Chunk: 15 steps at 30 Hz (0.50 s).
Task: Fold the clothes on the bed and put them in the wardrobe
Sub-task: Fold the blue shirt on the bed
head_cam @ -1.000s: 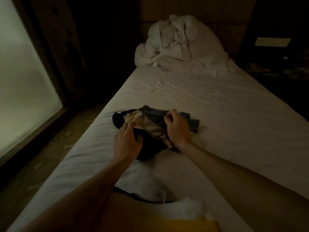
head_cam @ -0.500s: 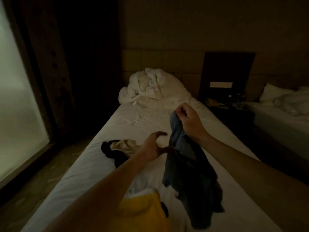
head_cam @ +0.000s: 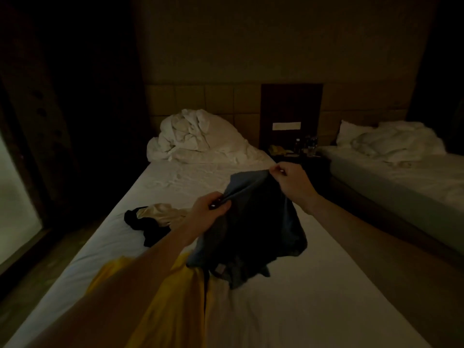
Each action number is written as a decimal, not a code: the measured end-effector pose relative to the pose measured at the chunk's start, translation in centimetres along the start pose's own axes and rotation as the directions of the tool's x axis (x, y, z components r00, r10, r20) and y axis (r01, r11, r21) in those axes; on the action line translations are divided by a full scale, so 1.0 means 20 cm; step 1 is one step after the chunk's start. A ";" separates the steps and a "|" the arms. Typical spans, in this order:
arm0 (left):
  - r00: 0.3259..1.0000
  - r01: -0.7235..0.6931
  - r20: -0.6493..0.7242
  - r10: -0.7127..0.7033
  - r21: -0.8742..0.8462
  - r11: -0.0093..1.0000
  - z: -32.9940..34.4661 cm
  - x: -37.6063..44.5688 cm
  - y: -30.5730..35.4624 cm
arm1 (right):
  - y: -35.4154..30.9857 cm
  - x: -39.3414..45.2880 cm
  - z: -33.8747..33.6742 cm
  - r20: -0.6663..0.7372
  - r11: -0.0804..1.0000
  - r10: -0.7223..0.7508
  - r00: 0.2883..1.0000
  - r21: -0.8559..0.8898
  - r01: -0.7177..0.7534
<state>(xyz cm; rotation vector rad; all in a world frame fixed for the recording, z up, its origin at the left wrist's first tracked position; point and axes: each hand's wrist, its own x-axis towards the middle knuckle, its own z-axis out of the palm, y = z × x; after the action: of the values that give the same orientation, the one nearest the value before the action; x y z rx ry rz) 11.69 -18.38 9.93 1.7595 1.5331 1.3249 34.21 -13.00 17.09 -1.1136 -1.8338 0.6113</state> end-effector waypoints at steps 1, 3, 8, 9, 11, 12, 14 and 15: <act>0.999 -0.018 -0.043 0.019 0.022 1.000 0.00 -0.01 0.00 | 0.04 -0.03 -0.01 -0.006 1.000 0.016 1.000 -0.023 -0.016; 0.995 -0.039 -0.086 0.042 0.040 0.998 0.00 -0.04 0.01 | 0.09 -0.09 0.00 -0.020 0.997 0.045 0.999 -0.064 -0.047; 0.972 -0.089 -0.195 0.134 0.223 0.971 -0.03 -0.07 -0.01 | 0.17 -0.20 0.01 -0.105 0.953 0.049 0.993 -0.291 -0.078; 0.967 -0.090 -0.212 0.144 0.244 0.965 -0.03 -0.08 -0.01 | 0.19 -0.22 0.01 -0.132 0.938 0.061 0.989 -0.332 -0.102; 0.965 -0.097 -0.211 0.157 0.271 0.958 -0.03 -0.09 0.01 | 0.23 -0.27 0.02 -0.166 0.917 0.062 0.984 -0.380 -0.122; 0.966 -0.100 -0.203 0.160 0.275 0.956 -0.03 -0.08 0.02 | 0.22 -0.30 0.04 -0.143 0.919 0.051 0.988 -0.380 -0.102; 0.973 -0.102 -0.175 0.149 0.251 0.962 -0.02 -0.08 0.04 | 0.22 -0.38 0.11 0.049 0.942 -0.025 0.999 -0.332 0.040; 0.977 -0.096 -0.162 0.137 0.241 0.966 0.00 -0.08 0.05 | 0.20 -0.42 0.16 0.192 0.946 -0.082 0.978 -0.294 0.137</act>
<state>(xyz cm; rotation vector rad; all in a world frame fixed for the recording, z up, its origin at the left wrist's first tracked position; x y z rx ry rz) 12.42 -20.11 10.21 1.9452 1.7678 1.4425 35.07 -18.39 8.92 -1.1758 -2.1847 0.3767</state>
